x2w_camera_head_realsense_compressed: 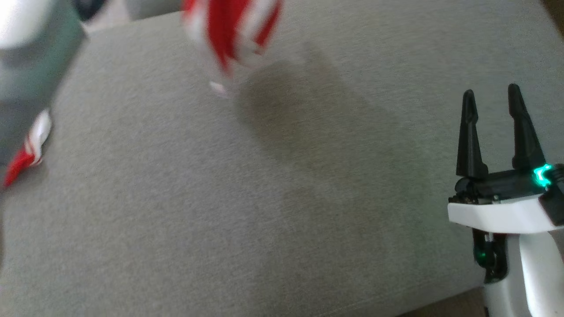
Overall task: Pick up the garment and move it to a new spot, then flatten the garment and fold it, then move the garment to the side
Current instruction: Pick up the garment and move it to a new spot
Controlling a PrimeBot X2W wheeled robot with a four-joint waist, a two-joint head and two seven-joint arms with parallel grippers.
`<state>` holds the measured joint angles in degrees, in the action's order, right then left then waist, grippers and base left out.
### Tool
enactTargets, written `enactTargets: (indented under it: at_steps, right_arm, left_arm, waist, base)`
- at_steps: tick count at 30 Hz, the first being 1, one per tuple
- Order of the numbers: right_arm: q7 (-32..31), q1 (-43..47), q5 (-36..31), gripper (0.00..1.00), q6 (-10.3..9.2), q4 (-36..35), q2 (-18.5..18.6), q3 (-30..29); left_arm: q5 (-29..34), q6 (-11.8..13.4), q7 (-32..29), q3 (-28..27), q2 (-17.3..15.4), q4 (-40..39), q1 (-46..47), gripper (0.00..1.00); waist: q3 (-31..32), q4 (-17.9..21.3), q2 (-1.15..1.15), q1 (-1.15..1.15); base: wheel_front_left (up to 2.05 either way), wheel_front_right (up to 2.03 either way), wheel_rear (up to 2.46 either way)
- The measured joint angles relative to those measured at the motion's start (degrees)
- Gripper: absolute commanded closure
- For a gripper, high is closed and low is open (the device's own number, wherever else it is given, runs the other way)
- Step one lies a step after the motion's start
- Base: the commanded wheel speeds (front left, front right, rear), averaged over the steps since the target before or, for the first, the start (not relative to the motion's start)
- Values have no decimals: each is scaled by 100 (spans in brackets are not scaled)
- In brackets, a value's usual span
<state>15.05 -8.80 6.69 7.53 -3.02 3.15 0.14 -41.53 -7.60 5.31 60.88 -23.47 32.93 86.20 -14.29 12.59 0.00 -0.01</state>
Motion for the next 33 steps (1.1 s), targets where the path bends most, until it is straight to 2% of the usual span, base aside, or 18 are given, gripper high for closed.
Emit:
enactTargets:
  at_steps: [5, 9, 12, 13, 14, 15, 16, 17, 21, 24, 28, 33]
  right_arm:
    - [0, 124, 97, 0, -1, 3, -2, -12]
    - [0, 221, 96, 0, 0, 123, -27, 57]
    - [0, 344, 76, 0, 0, 223, -33, 107]
    - [0, 392, 64, 0, 0, 275, -35, 137]
    - [0, 437, 32, 0, 0, 326, -36, 174]
    - [0, 485, 18, 0, -1, 365, -37, 201]
    - [0, 485, 18, 0, -1, 365, -37, 201]
    - [0, 528, -11, 0, 0, 419, -40, 216]
    - [-1, 689, -80, 0, 0, 657, -42, 214]
    - [-2, 861, -110, 0, 0, 850, -43, 189]
    - [-18, 1231, -125, 0, -1, 938, -52, 60]
    - [-20, 1645, -123, 0, 0, 939, -57, -88]
  left_arm:
    - [-448, 0, 339, 383, 52, -25, -1152, 100]
    - [-914, 1, 669, 630, 157, 84, -2766, 100]
    - [-1269, 23, 829, 655, 392, 186, -3969, 100]
    - [-1279, 101, 864, 658, 483, 241, -4304, 48]
    - [-1207, 181, 869, 653, 559, 257, -4576, 0]
    - [-1066, 314, 887, 547, 616, 214, -4813, 0]
    - [-1066, 314, 887, 547, 616, 214, -4813, 0]
    - [-860, 469, 890, 307, 665, 96, -5029, 0]
    - [165, 1127, 899, -956, 790, -701, -5835, 0]
    - [915, 1524, 913, -1883, 915, -1390, -6756, 0]
    - [1675, 1706, 914, -2864, 1147, -2142, -8034, 0]
    - [2298, 1703, 914, -3969, 1477, -2792, -8834, 0]
  waist:
    - [157, 108, 0, -1]
    - [218, -54, 0, 1]
    - [299, -234, 0, 1]
    - [336, -299, 0, 1]
    - [373, -363, 0, 1]
    - [409, -430, 0, 0]
    - [409, -430, 0, 0]
    - [447, -502, 0, 0]
    - [623, -814, 0, 0]
    - [814, -1026, 0, 1]
    - [1120, -1290, 0, -1]
    - [1452, -1644, 0, -1]
  base:
    - [0, 0, 0]
    - [0, 0, 0]
    - [0, 0, 0]
    - [0, 0, 0]
    - [0, 0, 0]
    - [0, 0, 0]
    - [0, 0, 0]
    - [0, 0, 0]
    - [0, 0, 0]
    - [0, 0, 0]
    - [0, 0, 0]
    - [0, 0, 0]
